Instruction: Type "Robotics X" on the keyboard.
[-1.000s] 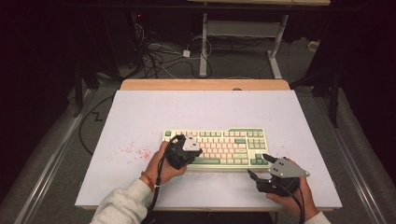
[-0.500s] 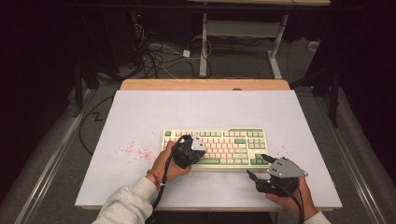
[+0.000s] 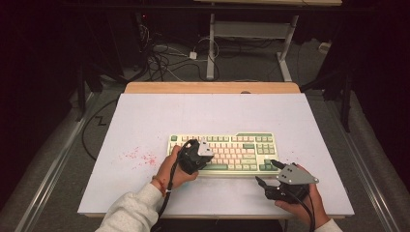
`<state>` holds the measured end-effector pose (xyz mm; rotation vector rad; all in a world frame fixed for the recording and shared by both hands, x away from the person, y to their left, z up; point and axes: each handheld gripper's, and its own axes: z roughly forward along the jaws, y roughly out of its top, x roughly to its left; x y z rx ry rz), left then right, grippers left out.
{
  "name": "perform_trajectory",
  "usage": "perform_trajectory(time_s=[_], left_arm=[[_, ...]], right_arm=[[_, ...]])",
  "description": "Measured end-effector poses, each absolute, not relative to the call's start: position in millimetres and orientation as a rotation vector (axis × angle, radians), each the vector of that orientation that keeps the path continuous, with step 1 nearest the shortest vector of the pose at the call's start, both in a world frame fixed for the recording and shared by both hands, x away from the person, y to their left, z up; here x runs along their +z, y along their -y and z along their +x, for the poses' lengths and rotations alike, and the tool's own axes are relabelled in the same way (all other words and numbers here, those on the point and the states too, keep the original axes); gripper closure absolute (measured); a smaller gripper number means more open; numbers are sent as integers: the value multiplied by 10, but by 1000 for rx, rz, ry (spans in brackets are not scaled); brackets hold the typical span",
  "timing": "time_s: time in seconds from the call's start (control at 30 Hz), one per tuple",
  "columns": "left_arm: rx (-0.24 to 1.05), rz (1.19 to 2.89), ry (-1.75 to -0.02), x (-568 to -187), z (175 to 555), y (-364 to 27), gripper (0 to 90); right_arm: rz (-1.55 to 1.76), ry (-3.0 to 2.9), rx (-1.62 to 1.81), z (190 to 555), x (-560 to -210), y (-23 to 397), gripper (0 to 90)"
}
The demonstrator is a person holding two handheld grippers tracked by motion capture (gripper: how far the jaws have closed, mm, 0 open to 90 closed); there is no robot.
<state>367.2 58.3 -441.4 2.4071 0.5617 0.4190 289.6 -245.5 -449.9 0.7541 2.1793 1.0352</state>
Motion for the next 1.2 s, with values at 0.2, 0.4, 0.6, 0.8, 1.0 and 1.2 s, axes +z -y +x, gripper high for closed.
perform_trajectory(time_s=[0.2, 0.4, 0.6, 0.8, 1.0, 1.2], left_arm=[[459, 2376, -547, -4360, 3641, -634, 810], [491, 2355, -541, -4333, 3624, -706, 717], [520, 2325, -533, -4325, 3588, -744, 596], [565, 2275, -512, -4315, 3512, -781, 374], [597, 2226, -493, -4302, 3432, -846, 218], [636, 2222, -474, -4314, 3363, -964, 189]], right_arm=[[753, -2180, 1033, 2895, -4498, 2453, 266], [755, -2179, 1028, 2895, -4499, 2454, 267], [760, -2182, 1023, 2895, -4501, 2452, 269], [757, -2182, 1023, 2893, -4497, 2451, 270], [756, -2181, 1020, 2893, -4493, 2452, 271], [759, -2184, 1009, 2897, -4495, 2451, 280]])
